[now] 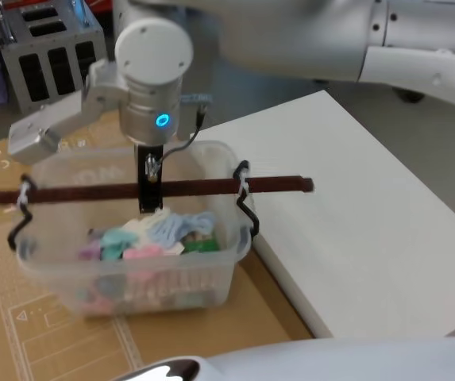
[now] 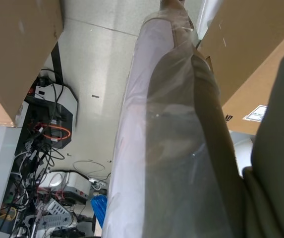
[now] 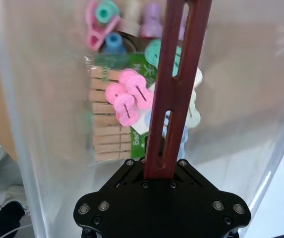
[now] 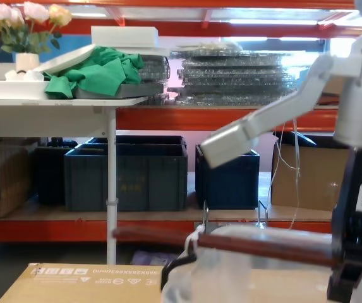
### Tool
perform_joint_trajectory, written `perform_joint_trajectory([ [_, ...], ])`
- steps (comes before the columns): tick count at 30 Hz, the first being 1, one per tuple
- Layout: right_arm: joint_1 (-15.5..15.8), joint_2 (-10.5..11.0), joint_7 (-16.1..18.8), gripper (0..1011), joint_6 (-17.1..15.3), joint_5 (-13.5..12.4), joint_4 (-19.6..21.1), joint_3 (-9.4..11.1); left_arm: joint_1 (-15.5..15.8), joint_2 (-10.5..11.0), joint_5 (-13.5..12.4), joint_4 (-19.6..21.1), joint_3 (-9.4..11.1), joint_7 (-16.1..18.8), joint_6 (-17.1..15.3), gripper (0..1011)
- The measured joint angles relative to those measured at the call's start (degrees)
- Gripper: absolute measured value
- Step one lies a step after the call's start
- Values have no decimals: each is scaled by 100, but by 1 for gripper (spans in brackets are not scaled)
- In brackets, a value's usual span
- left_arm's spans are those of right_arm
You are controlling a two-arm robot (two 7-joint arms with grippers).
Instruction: Use one hand to grasp the basket and place it at the designated location.
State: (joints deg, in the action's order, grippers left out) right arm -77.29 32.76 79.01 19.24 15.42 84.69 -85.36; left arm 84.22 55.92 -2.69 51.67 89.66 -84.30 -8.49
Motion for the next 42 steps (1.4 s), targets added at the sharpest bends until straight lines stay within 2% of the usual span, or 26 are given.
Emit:
perform_joint_trajectory([
  [6, -61, 73, 13, 3, 42, -128, -20, 106, 0, 2, -1, -2, 0, 0, 0, 0],
  [10, -125, 196, 50, 4, 74, -285, -10, 219, 0, 1, 1, 0, 0, 0, 0, 0],
  [18, -153, 256, 69, 4, 98, -360, 18, 281, 0, 2, -1, -2, 0, 0, 0, 0],
  [20, -176, 331, 96, 3, 94, -415, 77, 324, 0, 3, -2, -4, 0, 0, 0, 0],
  [27, -242, 513, 192, 4, 1, -599, 123, 463, 0, 2, -1, -3, 0, 0, 0, 0],
  [31, -251, 541, 217, 4, -37, -630, 108, 494, 0, 2, -1, -3, 0, 0, 0, 0],
  [42, -263, 814, 410, 4, -234, -849, -114, 638, 0, 2, -1, -4, 0, 0, 0, 0],
])
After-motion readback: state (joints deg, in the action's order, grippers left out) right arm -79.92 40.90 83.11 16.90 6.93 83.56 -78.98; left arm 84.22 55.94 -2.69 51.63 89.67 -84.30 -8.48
